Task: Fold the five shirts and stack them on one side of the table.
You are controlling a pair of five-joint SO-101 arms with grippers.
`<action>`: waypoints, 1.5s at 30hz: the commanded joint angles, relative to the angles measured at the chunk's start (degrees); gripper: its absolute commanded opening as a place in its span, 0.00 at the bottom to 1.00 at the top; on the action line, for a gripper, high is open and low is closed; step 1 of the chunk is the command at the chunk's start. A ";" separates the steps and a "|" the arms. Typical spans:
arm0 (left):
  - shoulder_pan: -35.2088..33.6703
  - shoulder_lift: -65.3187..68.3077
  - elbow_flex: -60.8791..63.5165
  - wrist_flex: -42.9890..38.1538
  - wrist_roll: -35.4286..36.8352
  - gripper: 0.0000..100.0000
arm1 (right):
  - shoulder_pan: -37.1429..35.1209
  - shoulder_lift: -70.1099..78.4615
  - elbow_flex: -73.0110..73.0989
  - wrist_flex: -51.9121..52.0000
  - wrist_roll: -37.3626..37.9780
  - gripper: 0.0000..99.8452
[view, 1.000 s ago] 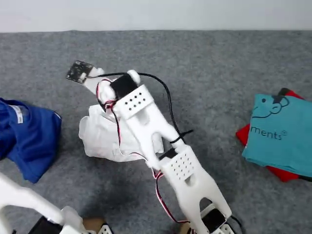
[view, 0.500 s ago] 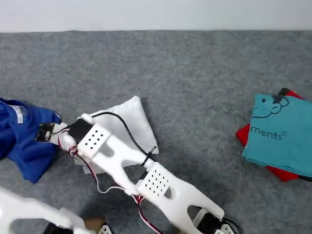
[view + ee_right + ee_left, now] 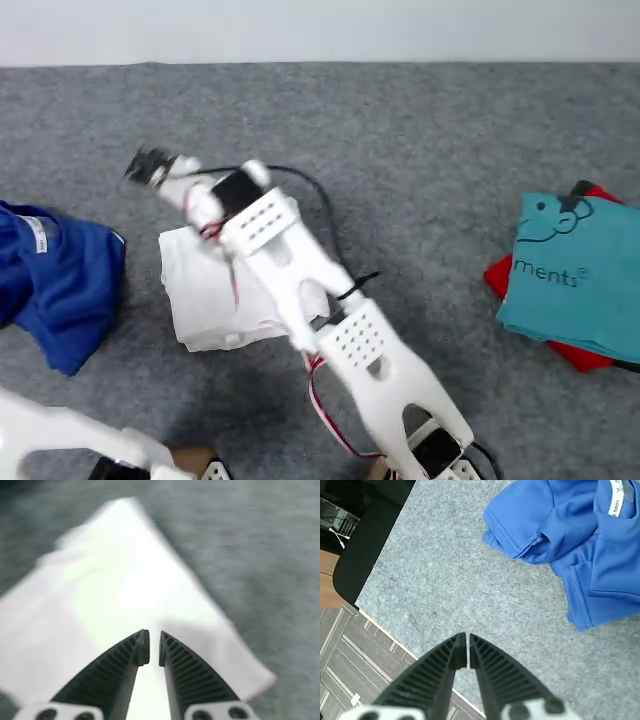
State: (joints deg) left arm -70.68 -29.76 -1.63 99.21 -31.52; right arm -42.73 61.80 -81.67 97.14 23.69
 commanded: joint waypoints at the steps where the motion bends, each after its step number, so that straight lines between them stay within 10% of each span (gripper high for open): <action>1: -0.35 -1.58 -1.63 -0.88 -0.53 0.02 | 4.79 0.48 -2.81 -3.56 -0.88 0.06; 16: -0.09 -1.58 -1.63 -0.53 -0.53 0.02 | 16.57 10.86 -2.90 -12.35 -0.53 0.06; 45: 0.09 -1.23 -1.63 -0.88 -0.53 0.02 | -11.21 8.31 -12.92 3.12 -0.88 0.06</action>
State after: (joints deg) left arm -70.68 -29.76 -1.63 99.21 -31.52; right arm -54.33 73.76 -90.55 99.69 23.43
